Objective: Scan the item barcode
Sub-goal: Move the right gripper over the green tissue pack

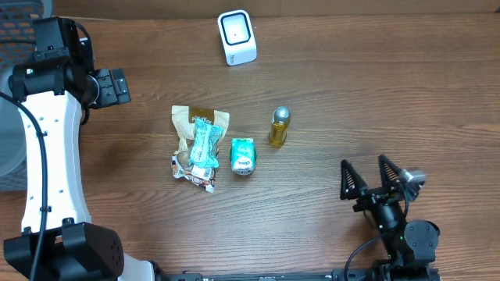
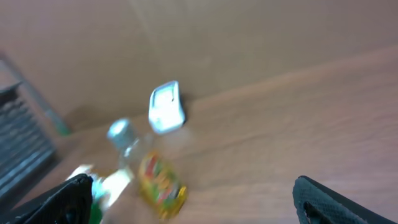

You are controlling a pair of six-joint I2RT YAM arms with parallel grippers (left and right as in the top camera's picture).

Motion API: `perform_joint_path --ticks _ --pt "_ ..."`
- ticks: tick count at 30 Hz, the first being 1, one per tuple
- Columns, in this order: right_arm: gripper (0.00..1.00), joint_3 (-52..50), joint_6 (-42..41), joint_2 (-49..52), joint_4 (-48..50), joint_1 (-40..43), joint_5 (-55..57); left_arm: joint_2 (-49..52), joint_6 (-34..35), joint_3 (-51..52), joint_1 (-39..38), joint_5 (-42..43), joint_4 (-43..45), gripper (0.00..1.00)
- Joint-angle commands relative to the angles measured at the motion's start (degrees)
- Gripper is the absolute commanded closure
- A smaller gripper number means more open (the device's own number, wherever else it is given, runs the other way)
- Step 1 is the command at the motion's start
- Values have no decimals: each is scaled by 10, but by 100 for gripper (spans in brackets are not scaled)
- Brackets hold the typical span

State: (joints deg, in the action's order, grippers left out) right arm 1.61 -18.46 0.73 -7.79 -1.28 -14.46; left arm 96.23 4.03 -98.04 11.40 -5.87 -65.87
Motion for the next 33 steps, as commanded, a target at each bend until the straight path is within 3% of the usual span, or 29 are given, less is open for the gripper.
perform_joint_path --ticks 1,9,18,22,27,28,32,33 --pt "0 64 -13 -5 -38 -4 -54 -7 -13 -11 2 -3 -1 0" --pt "0 297 -6 68 -230 -4 -56 -7 -12 -11 2 -3 -1 0" --pt "0 555 40 284 -443 -4 -146 -7 -13 -11 2 -3 -1 1" --pt "0 609 39 388 -522 -4 -133 -7 -13 -11 2 -3 -1 0" --pt "0 614 35 484 -528 -4 -179 -7 -13 -11 2 -3 -1 0" --pt "3 614 35 498 -528 -4 -191 -7 -13 -11 2 -3 -1 0" --pt "63 614 35 551 -527 -4 -227 -7 -13 -11 2 -3 -1 1" --pt "69 614 35 561 -528 -6 -231 -7 -13 -11 2 -3 -1 1"
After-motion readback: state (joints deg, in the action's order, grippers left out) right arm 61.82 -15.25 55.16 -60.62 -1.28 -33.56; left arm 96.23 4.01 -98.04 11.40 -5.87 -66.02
